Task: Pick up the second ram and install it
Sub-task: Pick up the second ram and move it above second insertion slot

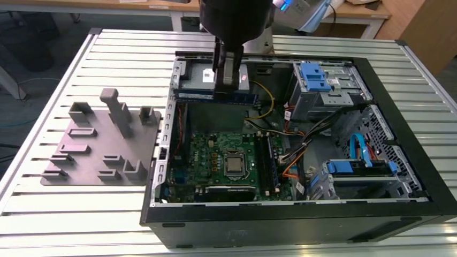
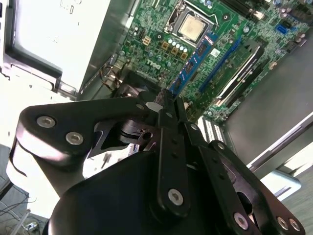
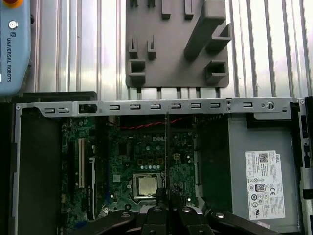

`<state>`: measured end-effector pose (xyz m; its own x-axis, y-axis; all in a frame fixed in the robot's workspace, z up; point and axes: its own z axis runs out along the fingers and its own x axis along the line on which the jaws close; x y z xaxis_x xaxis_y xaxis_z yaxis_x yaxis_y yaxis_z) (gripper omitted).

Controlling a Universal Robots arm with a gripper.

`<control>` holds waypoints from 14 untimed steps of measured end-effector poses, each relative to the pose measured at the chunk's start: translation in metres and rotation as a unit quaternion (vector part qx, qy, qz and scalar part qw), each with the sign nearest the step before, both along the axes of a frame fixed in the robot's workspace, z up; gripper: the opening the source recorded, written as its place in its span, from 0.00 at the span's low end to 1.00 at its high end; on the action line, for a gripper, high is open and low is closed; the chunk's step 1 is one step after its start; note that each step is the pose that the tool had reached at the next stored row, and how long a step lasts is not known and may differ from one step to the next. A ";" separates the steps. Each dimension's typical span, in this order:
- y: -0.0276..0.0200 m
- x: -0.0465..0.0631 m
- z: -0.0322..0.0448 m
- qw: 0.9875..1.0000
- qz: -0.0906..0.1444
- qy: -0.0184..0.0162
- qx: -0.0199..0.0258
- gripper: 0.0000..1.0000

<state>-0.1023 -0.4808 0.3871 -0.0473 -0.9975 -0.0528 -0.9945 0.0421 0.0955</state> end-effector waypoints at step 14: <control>0.0000 0.022 -0.0008 1.000 0.000 0.001 0.000 0.11</control>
